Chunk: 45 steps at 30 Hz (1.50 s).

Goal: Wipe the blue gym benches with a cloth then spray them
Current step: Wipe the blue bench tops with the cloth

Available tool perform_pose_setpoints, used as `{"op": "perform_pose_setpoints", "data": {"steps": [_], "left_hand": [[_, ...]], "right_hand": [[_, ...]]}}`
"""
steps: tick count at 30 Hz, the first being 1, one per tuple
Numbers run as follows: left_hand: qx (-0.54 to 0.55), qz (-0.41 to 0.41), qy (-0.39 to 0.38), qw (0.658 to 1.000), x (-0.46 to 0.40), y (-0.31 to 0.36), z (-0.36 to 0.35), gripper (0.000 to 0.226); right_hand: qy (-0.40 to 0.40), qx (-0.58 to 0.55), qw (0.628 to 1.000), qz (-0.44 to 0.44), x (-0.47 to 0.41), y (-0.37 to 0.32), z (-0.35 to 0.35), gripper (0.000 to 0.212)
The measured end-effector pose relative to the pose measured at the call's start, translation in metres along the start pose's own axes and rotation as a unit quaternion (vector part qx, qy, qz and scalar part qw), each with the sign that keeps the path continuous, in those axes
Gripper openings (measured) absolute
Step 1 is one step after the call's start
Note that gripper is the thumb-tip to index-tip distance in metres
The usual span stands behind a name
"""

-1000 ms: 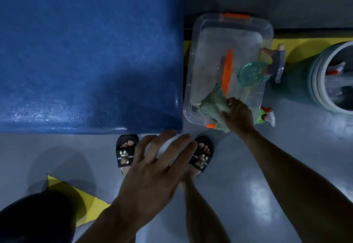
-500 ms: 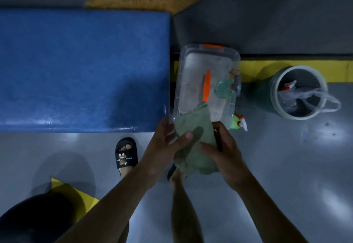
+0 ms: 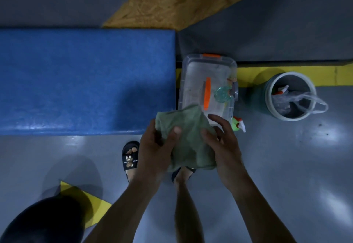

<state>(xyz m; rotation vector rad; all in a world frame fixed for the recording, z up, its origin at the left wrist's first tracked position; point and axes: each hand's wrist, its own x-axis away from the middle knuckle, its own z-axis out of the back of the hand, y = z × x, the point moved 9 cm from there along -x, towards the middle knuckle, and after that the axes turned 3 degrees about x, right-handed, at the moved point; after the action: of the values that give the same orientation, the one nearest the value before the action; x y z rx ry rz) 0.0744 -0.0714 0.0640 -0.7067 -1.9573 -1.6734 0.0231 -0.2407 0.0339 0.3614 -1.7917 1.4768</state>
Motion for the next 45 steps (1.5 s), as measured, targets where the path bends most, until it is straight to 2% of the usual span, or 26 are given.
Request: {"op": "perform_pose_setpoints", "data": {"steps": [2,4,6,7,9,12,13,15,17,19,21,23,25,26,28,30,32,34,38,42,45], "left_hand": [[0.002,0.000,-0.036,0.999,0.000,0.005,0.001,0.019],[-0.033,-0.017,-0.060,0.997,0.001,0.011,0.004,0.018],[-0.055,-0.031,-0.072,0.995,0.000,0.016,0.007,0.019],[-0.053,-0.031,-0.079,0.995,-0.001,0.016,0.009,0.019],[-0.031,-0.019,-0.099,0.994,-0.004,0.011,0.011,0.018],[-0.002,0.006,-0.112,0.994,-0.007,0.001,0.017,0.018],[-0.025,-0.006,-0.110,0.994,-0.009,0.002,0.021,0.017],[-0.146,-0.063,-0.099,0.982,-0.012,0.006,0.031,0.012],[-0.282,-0.109,-0.052,0.952,-0.012,0.006,0.047,0.004],[-0.346,-0.135,0.001,0.929,-0.011,0.004,0.060,0.004],[-0.312,-0.109,0.004,0.944,-0.013,-0.006,0.072,0.014],[-0.140,0.013,-0.020,0.990,-0.022,-0.028,0.085,0.040],[0.044,0.140,-0.072,0.987,-0.024,-0.046,0.091,0.066],[0.069,0.161,-0.108,0.979,-0.025,-0.047,0.092,0.072],[0.016,0.148,-0.149,0.978,-0.029,-0.043,0.101,0.075],[-0.025,0.125,-0.122,0.984,-0.036,-0.042,0.120,0.071],[-0.052,0.124,-0.109,0.985,-0.038,-0.044,0.134,0.064],[-0.121,0.133,-0.147,0.973,-0.033,-0.049,0.138,0.056],[-0.218,0.180,-0.252,0.926,-0.018,-0.065,0.128,0.050],[-0.241,0.206,-0.307,0.897,-0.016,-0.069,0.114,0.061],[-0.250,0.208,-0.339,0.883,-0.014,-0.069,0.110,0.050]], "right_hand": [[-0.003,0.090,0.996,0.009,-0.002,0.000,-0.009,0.041],[-0.024,0.123,0.991,0.038,-0.001,-0.001,-0.025,0.040],[-0.038,0.084,0.994,0.056,0.004,-0.003,-0.041,0.032],[-0.044,0.025,0.998,0.034,0.006,0.000,-0.048,0.032],[-0.073,-0.081,0.994,-0.017,0.012,0.009,-0.064,0.046],[-0.106,-0.069,0.992,0.002,0.017,0.013,-0.083,0.048],[-0.110,-0.056,0.992,0.003,0.018,0.015,-0.087,0.043],[-0.114,-0.028,0.993,-0.006,0.020,0.022,-0.093,0.034],[-0.088,0.025,0.996,-0.007,0.020,0.029,-0.096,0.028],[-0.044,0.087,0.995,0.000,0.019,0.035,-0.094,0.018],[-0.014,0.140,0.990,0.018,0.018,0.036,-0.096,0.013],[-0.032,0.132,0.991,0.012,0.017,0.037,-0.101,0.011],[-0.121,0.113,0.986,-0.017,0.018,0.042,-0.114,0.012],[-0.174,0.120,0.977,-0.031,0.020,0.045,-0.119,0.013],[-0.258,0.127,0.954,-0.086,0.026,0.057,-0.123,0.022],[-0.284,0.133,0.940,-0.131,0.024,0.069,-0.116,0.032],[-0.248,0.153,0.947,-0.135,0.014,0.075,-0.102,0.035],[-0.179,0.137,0.967,-0.118,0.003,0.074,-0.087,0.042],[-0.033,-0.011,0.996,-0.086,-0.005,0.072,-0.079,0.057],[0.031,-0.206,0.975,-0.073,0.001,0.086,-0.108,0.065],[0.040,-0.226,0.971,-0.073,0.009,0.095,-0.119,0.069]]}}
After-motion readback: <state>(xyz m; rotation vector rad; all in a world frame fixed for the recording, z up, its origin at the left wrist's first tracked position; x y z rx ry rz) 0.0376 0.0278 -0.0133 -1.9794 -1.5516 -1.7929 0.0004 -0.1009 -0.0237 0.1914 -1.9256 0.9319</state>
